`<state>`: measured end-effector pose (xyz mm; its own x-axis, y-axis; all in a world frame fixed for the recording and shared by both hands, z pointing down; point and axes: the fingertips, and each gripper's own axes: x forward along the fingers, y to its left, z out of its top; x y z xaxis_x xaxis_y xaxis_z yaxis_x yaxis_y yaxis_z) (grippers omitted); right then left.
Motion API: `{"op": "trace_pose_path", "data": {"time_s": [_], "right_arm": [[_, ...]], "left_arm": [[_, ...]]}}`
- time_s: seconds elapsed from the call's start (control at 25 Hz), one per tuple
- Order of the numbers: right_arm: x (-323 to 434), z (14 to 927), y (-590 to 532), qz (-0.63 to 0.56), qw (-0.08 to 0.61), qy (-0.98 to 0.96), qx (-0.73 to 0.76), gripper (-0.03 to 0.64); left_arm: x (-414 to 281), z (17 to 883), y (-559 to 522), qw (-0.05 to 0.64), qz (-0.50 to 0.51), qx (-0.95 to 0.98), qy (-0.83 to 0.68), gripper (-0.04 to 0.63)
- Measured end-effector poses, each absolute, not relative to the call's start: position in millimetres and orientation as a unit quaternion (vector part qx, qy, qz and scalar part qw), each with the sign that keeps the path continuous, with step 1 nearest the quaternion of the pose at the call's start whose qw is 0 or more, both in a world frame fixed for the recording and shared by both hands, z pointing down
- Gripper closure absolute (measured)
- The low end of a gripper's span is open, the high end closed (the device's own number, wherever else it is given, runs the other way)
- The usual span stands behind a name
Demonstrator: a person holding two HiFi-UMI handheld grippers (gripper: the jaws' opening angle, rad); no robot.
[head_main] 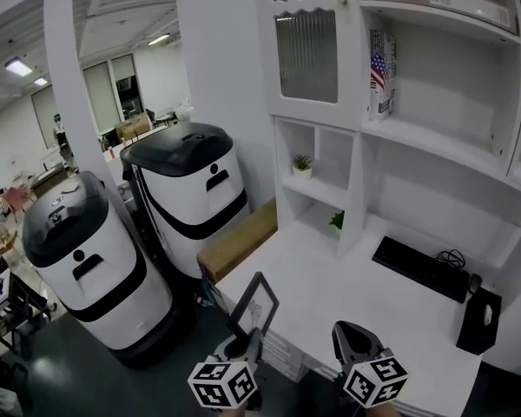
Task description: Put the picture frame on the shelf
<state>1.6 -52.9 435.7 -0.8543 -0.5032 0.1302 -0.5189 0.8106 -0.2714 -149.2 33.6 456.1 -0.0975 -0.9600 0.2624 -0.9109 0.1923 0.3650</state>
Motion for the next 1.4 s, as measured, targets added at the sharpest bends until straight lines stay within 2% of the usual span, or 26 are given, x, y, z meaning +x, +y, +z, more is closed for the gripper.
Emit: {"op": "trace_pose_path", "data": {"time_s": [0.6, 1.0, 1.4], "right_arm": [[-11, 418, -166, 0.126, 0.006, -0.946, 0.297, 0.615], [-43, 414, -200, 0.118, 0.007, -0.939, 0.322, 0.615], [-66, 413, -227, 0.115, 0.013, -0.917, 0.383, 0.615]], "left_arm": [[-173, 428, -114, 0.236, -0.107, 0.665, -0.700, 0.561], [-185, 393, -207, 0.300, -0.212, 0.707, -0.605, 0.561], [-203, 390, -280, 0.351, -0.241, 0.727, -0.538, 0.561]]}}
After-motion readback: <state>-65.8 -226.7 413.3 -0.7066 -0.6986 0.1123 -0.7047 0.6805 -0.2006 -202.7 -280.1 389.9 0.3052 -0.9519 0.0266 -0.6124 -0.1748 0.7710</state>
